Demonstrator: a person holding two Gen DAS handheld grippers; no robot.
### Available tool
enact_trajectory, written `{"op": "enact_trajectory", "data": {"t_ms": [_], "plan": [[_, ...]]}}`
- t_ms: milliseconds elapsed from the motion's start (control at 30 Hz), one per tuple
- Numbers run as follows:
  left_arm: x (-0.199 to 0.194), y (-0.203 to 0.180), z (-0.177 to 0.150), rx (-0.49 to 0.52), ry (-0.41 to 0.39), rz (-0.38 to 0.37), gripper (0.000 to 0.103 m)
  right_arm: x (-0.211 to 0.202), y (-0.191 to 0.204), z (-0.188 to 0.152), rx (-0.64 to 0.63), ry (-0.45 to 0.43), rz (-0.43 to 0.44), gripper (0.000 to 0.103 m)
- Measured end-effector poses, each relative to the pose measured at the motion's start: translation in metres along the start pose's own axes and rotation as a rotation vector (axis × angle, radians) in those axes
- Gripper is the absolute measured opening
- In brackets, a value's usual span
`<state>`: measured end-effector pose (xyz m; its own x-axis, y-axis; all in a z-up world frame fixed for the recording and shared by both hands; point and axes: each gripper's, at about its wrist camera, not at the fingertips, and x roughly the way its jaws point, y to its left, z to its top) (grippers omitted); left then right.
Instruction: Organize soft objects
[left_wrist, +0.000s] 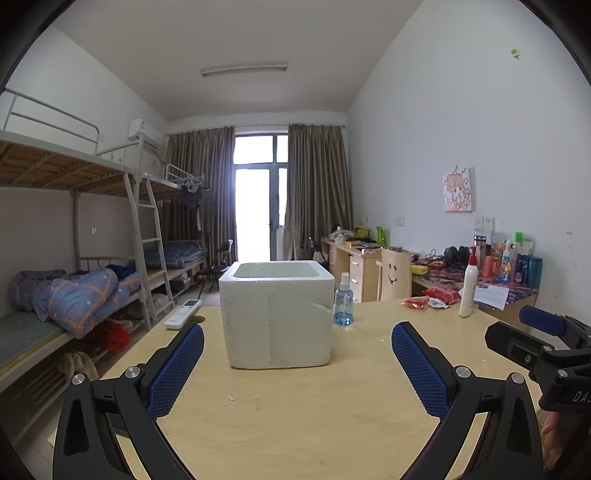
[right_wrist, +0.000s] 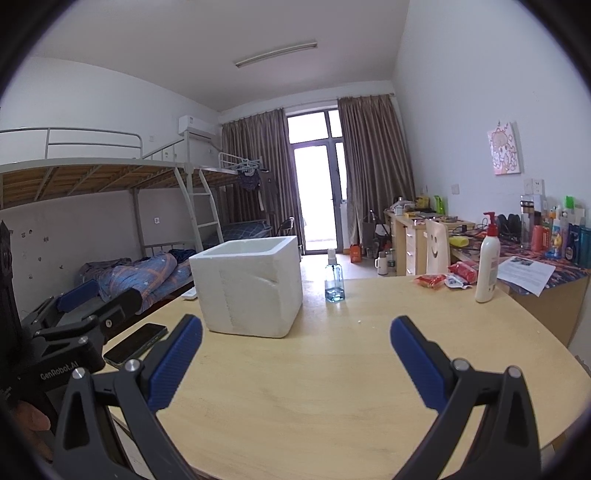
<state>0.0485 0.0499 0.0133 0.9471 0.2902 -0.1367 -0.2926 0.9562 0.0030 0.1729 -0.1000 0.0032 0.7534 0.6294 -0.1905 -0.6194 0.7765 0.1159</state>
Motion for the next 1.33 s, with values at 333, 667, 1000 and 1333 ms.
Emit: {"op": "enact_trajectory", "data": {"t_ms": [333, 667, 1000, 1333], "plan": [[0.0000, -0.0038, -0.0005, 0.005, 0.008, -0.011, 0.102, 0.0018, -0.0020, 0.0008, -0.007, 0.006, -0.003, 0.103], [0.0018, -0.0027, 0.0001, 0.006, 0.014, -0.007, 0.102, 0.0004, -0.0039, -0.0001, -0.004, 0.001, -0.001, 0.103], [0.0018, -0.0044, -0.0008, 0.013, 0.014, -0.013, 0.102, 0.0023, -0.0020, 0.0004, -0.009, 0.011, 0.001, 0.103], [0.0017, -0.0042, -0.0008, 0.010, 0.017, -0.016, 0.102, 0.0038, -0.0049, -0.0004, -0.013, 0.016, 0.000, 0.103]]}}
